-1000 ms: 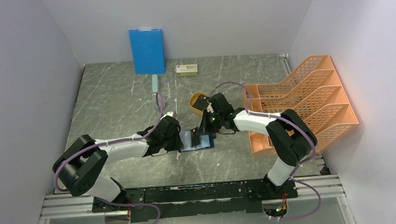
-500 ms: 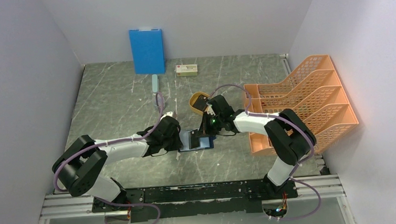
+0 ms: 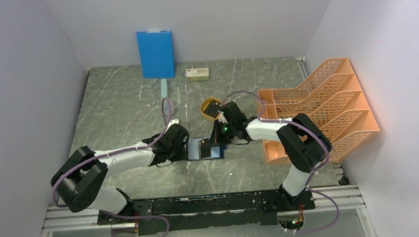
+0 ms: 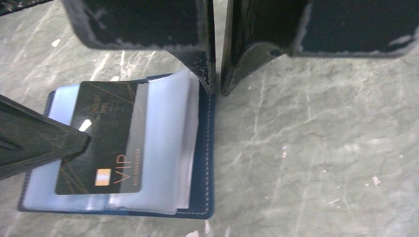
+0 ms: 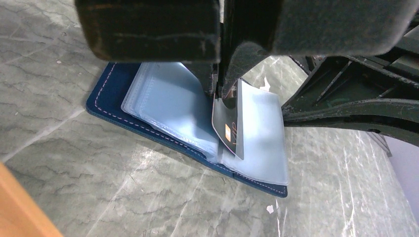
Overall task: Put the credit cards into the card holder
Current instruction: Insert the credit card into the card holder.
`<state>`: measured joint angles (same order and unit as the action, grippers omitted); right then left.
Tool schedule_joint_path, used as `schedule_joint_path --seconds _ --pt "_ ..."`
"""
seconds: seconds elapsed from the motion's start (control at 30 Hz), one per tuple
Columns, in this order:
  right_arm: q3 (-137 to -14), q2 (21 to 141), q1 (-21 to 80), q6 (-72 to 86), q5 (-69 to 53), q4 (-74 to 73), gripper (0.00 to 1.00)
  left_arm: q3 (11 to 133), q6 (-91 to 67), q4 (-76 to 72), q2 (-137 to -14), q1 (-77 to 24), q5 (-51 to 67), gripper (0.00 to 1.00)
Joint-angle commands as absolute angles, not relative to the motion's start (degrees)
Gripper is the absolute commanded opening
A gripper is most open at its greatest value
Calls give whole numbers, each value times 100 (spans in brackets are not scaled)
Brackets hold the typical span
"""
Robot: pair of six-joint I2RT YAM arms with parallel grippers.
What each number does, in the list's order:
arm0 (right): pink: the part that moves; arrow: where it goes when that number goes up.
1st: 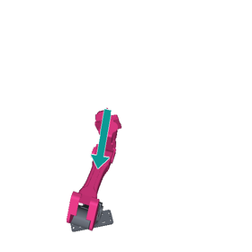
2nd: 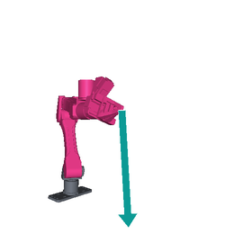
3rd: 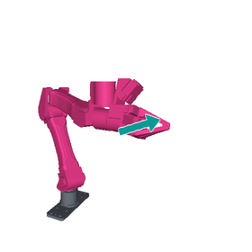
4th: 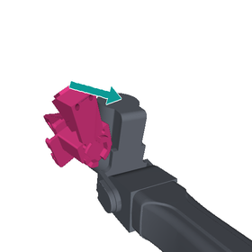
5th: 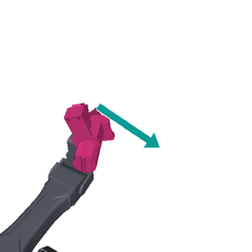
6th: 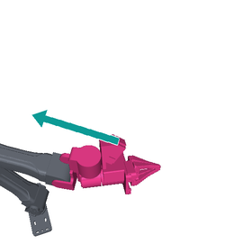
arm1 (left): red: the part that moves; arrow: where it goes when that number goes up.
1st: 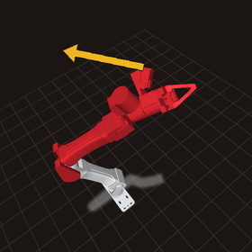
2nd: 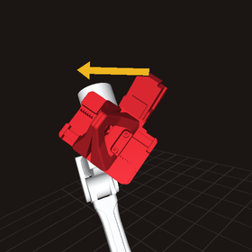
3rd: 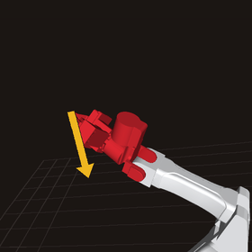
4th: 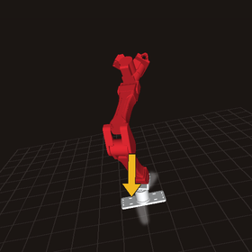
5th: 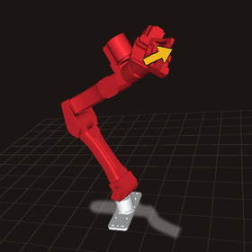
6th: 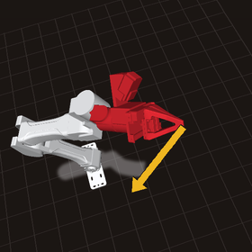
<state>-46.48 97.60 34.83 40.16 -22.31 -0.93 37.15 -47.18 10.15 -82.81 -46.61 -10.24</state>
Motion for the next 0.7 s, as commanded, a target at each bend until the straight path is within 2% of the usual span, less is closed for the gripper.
schedule_joint_path --seconds 0.0,0.67 --pt "-4476 9907 3515 4039 -1903 -254 0 3736 -4609 1441 -8223 -4641 -1360 15" --pt "-4507 10162 3796 4497 -1692 199 0 3568 -4556 1047 -8743 -4641 -1146 13"
